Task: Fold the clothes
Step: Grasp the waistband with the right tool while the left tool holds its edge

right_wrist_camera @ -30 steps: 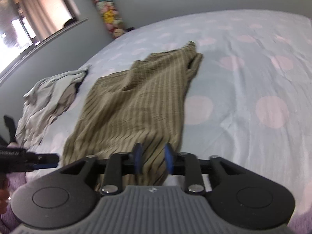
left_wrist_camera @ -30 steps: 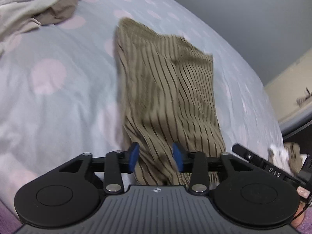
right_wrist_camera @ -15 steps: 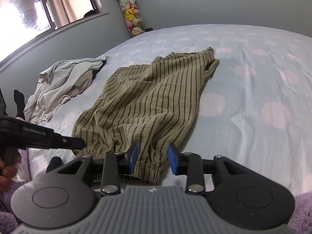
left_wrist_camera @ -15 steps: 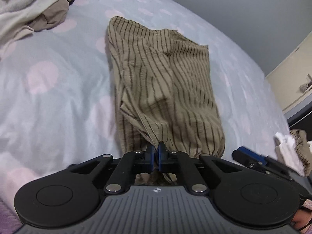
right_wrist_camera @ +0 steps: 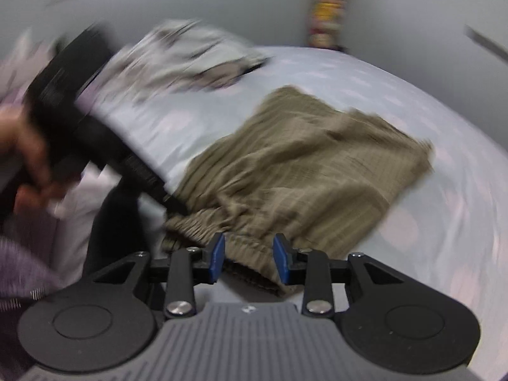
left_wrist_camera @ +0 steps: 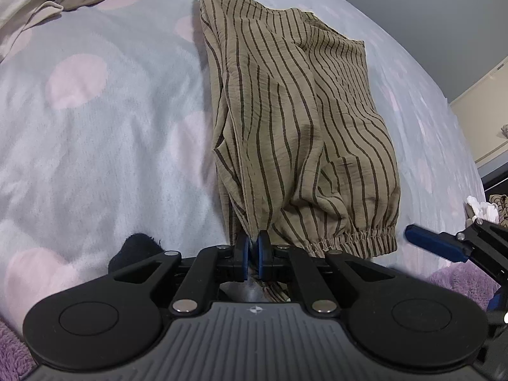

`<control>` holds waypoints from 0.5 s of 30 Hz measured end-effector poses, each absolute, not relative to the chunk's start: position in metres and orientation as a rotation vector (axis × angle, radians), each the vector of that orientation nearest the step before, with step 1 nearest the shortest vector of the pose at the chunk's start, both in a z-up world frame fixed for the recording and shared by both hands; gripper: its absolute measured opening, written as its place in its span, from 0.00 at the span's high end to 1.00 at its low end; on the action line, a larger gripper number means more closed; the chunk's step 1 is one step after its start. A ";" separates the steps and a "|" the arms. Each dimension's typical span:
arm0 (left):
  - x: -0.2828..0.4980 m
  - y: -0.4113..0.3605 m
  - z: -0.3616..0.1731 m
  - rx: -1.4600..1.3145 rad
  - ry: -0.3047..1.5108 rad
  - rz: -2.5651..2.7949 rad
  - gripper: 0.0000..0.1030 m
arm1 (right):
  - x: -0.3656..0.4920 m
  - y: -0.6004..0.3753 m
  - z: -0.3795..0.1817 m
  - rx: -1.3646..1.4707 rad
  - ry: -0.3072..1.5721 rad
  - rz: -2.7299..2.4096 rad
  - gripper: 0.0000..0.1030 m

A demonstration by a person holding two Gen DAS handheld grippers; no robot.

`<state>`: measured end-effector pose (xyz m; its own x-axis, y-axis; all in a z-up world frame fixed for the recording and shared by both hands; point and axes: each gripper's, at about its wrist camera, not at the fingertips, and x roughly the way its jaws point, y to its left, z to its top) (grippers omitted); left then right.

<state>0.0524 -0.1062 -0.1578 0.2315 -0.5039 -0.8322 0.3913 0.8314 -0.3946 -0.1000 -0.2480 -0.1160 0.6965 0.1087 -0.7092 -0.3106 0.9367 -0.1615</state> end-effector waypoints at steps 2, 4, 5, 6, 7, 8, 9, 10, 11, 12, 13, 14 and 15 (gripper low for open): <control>0.052 -0.106 -0.158 -0.110 1.187 -0.616 0.97 | -0.096 -0.236 -0.117 -0.416 0.796 0.312 0.63; 0.052 -0.106 -0.158 -0.110 1.188 -0.616 0.97 | -0.092 -0.228 -0.121 -0.516 0.814 0.374 0.62; 0.052 -0.106 -0.158 -0.110 1.188 -0.615 0.97 | -0.090 -0.224 -0.124 -0.561 0.822 0.404 0.61; 0.052 -0.106 -0.158 -0.110 1.188 -0.615 0.97 | -0.087 -0.223 -0.128 -0.587 0.835 0.414 0.60; 0.052 -0.106 -0.159 -0.109 1.188 -0.615 0.96 | -0.083 -0.223 -0.133 -0.601 0.853 0.411 0.59; 0.052 -0.106 -0.159 -0.106 1.188 -0.614 0.94 | -0.079 -0.222 -0.138 -0.615 0.870 0.408 0.58; 0.051 -0.106 -0.159 -0.101 1.187 -0.614 0.90 | -0.075 -0.224 -0.144 -0.613 0.896 0.400 0.56; 0.051 -0.106 -0.159 -0.097 1.185 -0.616 0.87 | -0.071 -0.227 -0.150 -0.602 0.926 0.388 0.55; 0.051 -0.107 -0.159 -0.094 1.183 -0.622 0.84 | -0.069 -0.229 -0.157 -0.601 0.946 0.380 0.54; 0.050 -0.107 -0.159 -0.088 1.180 -0.626 0.83 | -0.069 -0.231 -0.164 -0.607 0.960 0.373 0.53; 0.049 -0.108 -0.159 -0.073 1.174 -0.630 0.83 | -0.069 -0.231 -0.168 -0.613 0.963 0.368 0.52; 0.048 -0.109 -0.158 -0.055 1.166 -0.636 0.82 | -0.070 -0.230 -0.170 -0.620 0.958 0.364 0.52; 0.047 -0.110 -0.158 -0.044 1.160 -0.641 0.82 | -0.071 -0.229 -0.170 -0.631 0.956 0.361 0.52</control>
<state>0.0473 -0.1102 -0.1583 0.2434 -0.4906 -0.8367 0.4470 0.8223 -0.3521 -0.0710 -0.2289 -0.1704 0.5379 0.0133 -0.8429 -0.5476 0.7657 -0.3373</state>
